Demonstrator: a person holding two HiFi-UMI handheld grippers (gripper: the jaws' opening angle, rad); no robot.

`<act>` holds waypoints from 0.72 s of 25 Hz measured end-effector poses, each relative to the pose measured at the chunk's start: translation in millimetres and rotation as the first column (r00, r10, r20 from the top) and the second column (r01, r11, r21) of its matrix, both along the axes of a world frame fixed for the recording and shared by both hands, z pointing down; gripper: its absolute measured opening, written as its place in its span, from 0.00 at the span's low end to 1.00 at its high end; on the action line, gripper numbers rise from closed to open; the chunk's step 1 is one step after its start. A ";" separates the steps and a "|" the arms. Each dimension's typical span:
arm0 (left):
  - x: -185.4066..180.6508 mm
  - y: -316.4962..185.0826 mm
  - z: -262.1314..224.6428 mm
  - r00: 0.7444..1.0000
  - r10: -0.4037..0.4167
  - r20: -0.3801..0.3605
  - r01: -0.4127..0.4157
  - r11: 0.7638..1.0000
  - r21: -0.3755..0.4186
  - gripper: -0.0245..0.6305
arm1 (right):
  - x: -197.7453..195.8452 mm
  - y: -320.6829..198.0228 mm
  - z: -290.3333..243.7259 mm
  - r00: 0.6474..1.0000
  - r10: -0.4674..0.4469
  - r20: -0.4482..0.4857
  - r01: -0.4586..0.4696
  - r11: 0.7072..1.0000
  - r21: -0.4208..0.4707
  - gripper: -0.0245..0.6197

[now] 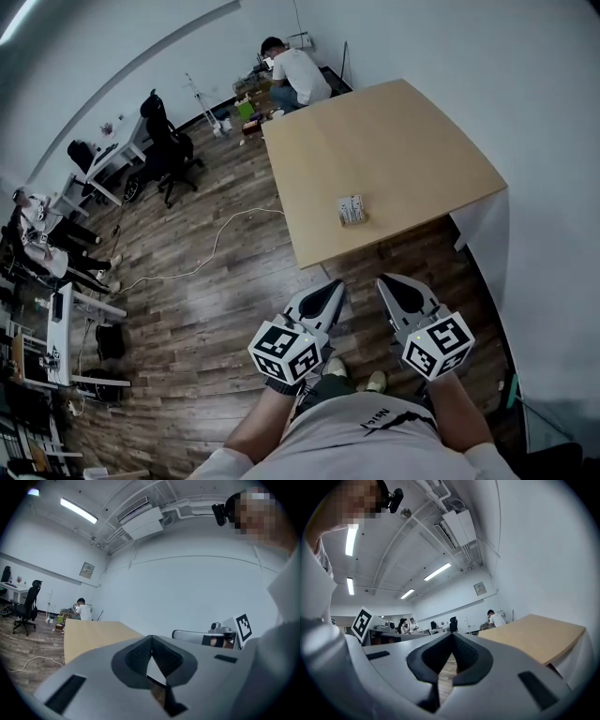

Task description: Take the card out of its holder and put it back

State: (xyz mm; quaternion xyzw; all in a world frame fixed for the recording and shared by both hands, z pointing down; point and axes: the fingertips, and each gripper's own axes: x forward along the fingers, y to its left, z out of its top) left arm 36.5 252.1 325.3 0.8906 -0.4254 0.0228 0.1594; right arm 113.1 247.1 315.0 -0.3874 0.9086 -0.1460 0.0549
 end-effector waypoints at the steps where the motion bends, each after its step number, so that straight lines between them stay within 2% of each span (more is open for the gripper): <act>1: -1.4 -3.6 -0.1 1.000 -0.003 0.002 0.003 1.000 0.002 0.06 | 1.0 -2.2 0.3 1.000 0.003 0.002 -0.003 1.000 -0.001 0.06; 10: -7.1 -50.2 24.6 1.000 -0.008 -0.007 0.008 1.000 -0.029 0.06 | -0.7 -41.6 17.6 1.000 0.012 -0.017 -0.013 1.000 -0.026 0.06; 18: -30.0 -123.7 47.0 0.998 0.061 0.003 -0.061 0.998 -0.025 0.06 | -30.9 -107.9 27.6 0.999 0.024 -0.029 -0.025 0.999 -0.037 0.06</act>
